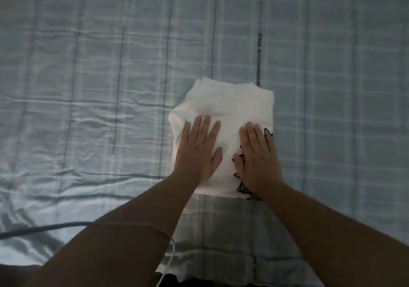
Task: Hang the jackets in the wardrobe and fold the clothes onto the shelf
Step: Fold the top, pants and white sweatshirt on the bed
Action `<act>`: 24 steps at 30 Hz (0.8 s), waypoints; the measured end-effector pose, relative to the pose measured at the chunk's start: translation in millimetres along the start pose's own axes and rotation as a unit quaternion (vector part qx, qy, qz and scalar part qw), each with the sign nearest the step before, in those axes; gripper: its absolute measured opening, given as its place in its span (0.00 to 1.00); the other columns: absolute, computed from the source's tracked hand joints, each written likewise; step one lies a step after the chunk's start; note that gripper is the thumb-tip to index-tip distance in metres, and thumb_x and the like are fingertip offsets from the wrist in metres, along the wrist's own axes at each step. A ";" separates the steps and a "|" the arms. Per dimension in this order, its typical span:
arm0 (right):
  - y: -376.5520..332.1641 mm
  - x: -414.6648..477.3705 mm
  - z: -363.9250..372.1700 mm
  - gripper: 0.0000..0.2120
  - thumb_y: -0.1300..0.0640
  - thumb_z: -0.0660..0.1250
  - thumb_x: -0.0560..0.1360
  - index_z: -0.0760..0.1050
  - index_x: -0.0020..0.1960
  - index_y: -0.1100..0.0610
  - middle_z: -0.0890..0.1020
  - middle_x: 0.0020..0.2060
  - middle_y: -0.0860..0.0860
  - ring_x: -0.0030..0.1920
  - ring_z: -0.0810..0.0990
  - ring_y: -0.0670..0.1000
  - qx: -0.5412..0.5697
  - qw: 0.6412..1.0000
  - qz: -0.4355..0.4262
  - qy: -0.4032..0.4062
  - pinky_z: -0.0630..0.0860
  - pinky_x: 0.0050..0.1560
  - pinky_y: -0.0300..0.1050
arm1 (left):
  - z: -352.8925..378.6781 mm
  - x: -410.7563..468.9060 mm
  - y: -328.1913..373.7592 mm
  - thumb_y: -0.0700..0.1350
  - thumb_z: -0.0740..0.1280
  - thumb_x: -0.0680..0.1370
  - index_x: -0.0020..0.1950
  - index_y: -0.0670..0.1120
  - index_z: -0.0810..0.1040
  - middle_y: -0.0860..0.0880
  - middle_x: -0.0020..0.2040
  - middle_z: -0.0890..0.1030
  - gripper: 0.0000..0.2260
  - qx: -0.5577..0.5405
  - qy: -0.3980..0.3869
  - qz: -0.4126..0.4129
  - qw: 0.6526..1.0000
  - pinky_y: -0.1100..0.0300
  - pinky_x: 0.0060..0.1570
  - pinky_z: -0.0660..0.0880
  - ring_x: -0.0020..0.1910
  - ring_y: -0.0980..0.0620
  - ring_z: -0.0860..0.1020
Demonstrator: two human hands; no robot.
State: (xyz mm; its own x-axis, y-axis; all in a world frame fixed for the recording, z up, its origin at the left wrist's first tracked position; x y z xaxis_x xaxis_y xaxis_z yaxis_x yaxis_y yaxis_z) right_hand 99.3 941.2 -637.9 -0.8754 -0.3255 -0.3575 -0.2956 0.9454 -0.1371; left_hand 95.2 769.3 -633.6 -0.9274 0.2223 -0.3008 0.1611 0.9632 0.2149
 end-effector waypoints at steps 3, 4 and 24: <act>-3.8 -4.1 -10.7 0.33 0.45 0.50 0.81 0.50 0.80 0.62 0.51 0.80 0.59 0.80 0.48 0.58 -0.003 1.000 -0.007 -0.004 0.53 0.77 0.61 | -7.9 -8.5 6.2 0.57 0.52 0.82 0.81 0.43 0.53 0.40 0.81 0.53 0.31 -0.019 0.014 0.027 0.999 0.39 0.76 0.50 0.81 0.42 0.48; -5.6 -8.0 -15.5 0.33 0.45 0.51 0.81 0.50 0.80 0.62 0.51 0.79 0.60 0.80 0.48 0.58 -0.004 1.000 -0.014 0.002 0.53 0.77 0.61 | -10.7 -14.9 9.7 0.57 0.53 0.82 0.81 0.42 0.54 0.40 0.81 0.53 0.31 -0.025 0.025 0.049 0.998 0.39 0.76 0.51 0.81 0.41 0.48; -3.6 -54.5 -5.1 0.38 0.58 0.56 0.72 0.47 0.78 0.67 0.52 0.77 0.67 0.78 0.51 0.66 -0.100 0.984 -0.116 -0.087 0.51 0.77 0.59 | -5.3 -51.6 -22.1 0.43 0.65 0.73 0.77 0.43 0.26 0.36 0.77 0.29 0.50 0.143 -0.143 0.123 0.972 0.40 0.77 0.41 0.76 0.34 0.29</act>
State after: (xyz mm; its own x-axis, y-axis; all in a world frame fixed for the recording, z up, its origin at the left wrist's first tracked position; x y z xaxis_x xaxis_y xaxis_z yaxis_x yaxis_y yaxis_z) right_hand 146.1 955.7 -613.3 -0.7021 -0.5144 -0.4923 -0.5647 0.8235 -0.0551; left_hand 137.7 735.7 -617.9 -0.7241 0.4443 -0.5275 0.4910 0.8692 0.0581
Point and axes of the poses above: each hand's wrist, its own x-axis towards the middle knuckle, its own z-axis out of the palm, y = z × x, the point moved 5 cm from there along x, towards the middle knuckle
